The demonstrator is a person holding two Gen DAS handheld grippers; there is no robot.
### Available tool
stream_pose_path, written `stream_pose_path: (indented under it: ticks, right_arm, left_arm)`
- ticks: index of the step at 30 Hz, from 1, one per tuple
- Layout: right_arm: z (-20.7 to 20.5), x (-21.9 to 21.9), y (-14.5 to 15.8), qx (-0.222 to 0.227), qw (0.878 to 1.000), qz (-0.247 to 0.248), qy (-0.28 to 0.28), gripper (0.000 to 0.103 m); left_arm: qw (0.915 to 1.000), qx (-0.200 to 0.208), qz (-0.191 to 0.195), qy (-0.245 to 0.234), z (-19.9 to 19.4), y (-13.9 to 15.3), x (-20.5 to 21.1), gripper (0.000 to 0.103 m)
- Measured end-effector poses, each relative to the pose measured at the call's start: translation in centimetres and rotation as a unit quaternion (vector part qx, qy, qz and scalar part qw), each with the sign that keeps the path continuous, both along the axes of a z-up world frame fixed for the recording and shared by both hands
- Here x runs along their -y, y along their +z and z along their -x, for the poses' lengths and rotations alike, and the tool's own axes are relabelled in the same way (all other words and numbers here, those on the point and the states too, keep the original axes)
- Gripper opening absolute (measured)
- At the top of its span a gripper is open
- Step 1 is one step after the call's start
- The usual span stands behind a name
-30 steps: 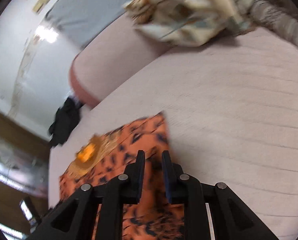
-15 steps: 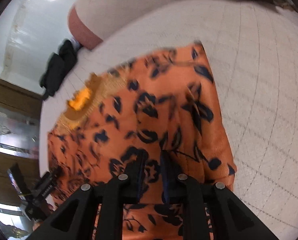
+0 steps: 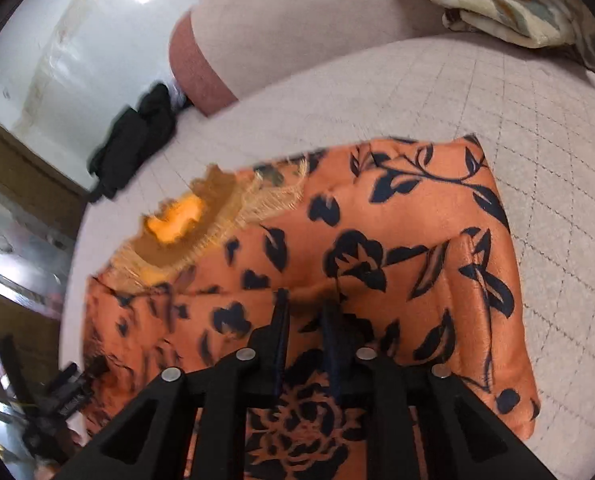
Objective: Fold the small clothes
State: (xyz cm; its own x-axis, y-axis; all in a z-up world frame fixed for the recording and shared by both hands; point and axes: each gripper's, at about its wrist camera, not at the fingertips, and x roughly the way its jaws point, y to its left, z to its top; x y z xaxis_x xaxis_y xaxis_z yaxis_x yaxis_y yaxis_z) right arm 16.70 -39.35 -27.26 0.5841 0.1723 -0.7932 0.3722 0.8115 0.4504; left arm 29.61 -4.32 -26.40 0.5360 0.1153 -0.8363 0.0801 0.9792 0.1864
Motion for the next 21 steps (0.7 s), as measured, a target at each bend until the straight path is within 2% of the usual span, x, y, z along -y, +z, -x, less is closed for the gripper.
stream_pose_path:
  ticks: [2,5,8,10,12,16,17,19,21]
  right_arm:
    - [0.2,-0.6,1.0,0.02,0.999,-0.013,0.022,0.02]
    - [-0.1,-3.3,1.8,0.041,0.996,-0.031,0.072,0.02]
    - [-0.9,-6.3,1.1,0.009,0.991,-0.051,0.127,0.02]
    - [-0.9,-7.6,0.7,-0.012,0.986,-0.042,0.159,0.02]
    - [-0.8,-9.1,0.1,-0.059,0.974,-0.016,0.217,0.02]
    - [0.9,-9.4,-0.1,-0.09,0.953,-0.01,0.289,0.021]
    - [1.2,-9.2,-0.3,-0.102,0.948,-0.009,0.3,0.019]
    - [1.7,-8.2,-0.1,-0.097,0.95,-0.013,0.296,0.019]
    - [1.5,-6.8,0.7,-0.087,0.959,-0.017,0.271,0.02]
  left_arm:
    - [0.9999,0.005,0.016,-0.003,-0.1,0.5,-0.2,0.088]
    - [1.0,0.002,0.002,-0.007,0.0,0.4,0.3,0.088]
    - [0.9996,-0.009,-0.02,-0.017,0.0,-0.6,1.0,0.088]
    - [0.9991,-0.011,-0.038,-0.015,0.1,-0.9,1.2,0.088]
    - [0.9993,-0.013,-0.032,-0.008,-0.1,-0.9,0.8,0.088]
    - [0.9989,-0.007,-0.046,-0.001,-0.3,-0.9,0.3,0.088]
    - [0.9988,-0.006,-0.049,-0.003,-0.3,-0.9,0.2,0.088]
    - [0.9986,-0.004,-0.053,-0.002,-0.3,-0.8,0.3,0.088]
    - [0.9985,0.003,-0.055,0.002,-0.2,-0.5,0.3,0.088]
